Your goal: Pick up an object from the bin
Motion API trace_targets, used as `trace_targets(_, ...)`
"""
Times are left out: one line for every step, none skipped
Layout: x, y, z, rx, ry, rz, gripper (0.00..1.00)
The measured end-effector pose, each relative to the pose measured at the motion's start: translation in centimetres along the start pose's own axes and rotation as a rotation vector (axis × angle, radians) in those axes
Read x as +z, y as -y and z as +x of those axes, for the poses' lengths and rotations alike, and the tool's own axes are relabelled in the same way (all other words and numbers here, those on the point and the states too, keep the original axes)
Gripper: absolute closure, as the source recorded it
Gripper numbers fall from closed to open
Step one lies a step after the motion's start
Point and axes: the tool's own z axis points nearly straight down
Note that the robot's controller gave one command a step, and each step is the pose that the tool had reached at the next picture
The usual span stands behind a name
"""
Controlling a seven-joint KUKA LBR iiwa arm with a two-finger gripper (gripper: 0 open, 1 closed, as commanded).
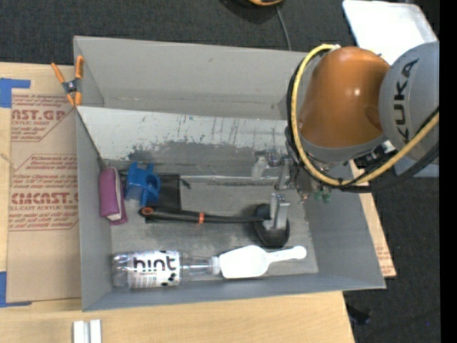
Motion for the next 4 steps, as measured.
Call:
trace_targets(0.0,0.0,0.0,0.0,0.0,0.0,0.0)
trace_targets(6.4,0.4,0.8,-0.044,0.006,0.0,0.0)
trace_targets(13.8,1.0,1.1,-0.052,0.014,0.0,0.0)
trace_targets(15.1,2.4,2.3,0.02,0.01,-0.001,1.0)
